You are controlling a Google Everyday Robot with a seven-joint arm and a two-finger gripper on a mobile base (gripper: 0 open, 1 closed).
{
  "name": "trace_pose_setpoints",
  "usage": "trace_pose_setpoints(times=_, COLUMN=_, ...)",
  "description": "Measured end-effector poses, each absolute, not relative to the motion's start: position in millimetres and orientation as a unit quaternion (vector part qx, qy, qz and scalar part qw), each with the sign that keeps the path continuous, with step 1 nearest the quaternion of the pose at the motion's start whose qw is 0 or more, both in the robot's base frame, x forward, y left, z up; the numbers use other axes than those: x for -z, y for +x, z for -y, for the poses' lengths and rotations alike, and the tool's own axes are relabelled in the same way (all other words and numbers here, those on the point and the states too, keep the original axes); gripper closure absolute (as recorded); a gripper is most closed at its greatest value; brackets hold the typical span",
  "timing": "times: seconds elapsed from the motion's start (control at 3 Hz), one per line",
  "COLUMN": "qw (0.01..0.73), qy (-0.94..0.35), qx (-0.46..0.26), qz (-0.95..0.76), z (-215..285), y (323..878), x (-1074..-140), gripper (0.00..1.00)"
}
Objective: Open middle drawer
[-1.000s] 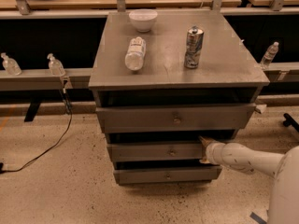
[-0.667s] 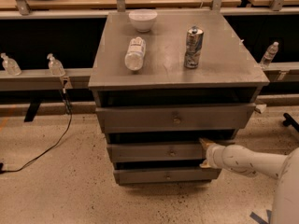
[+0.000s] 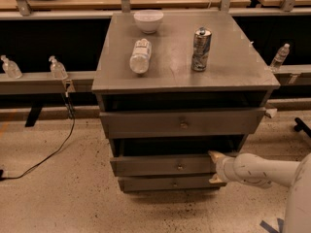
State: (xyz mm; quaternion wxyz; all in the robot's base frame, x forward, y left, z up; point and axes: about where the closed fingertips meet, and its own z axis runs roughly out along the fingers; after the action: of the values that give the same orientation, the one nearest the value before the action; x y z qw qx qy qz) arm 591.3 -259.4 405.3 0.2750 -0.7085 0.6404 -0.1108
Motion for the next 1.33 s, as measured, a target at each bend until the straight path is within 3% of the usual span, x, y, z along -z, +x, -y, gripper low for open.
trace_pose_setpoints(times=1.33, qw=0.229, qy=-0.701, qx=0.078, qz=-0.67, z=259.3, y=518.8, x=-412.9, gripper=0.34)
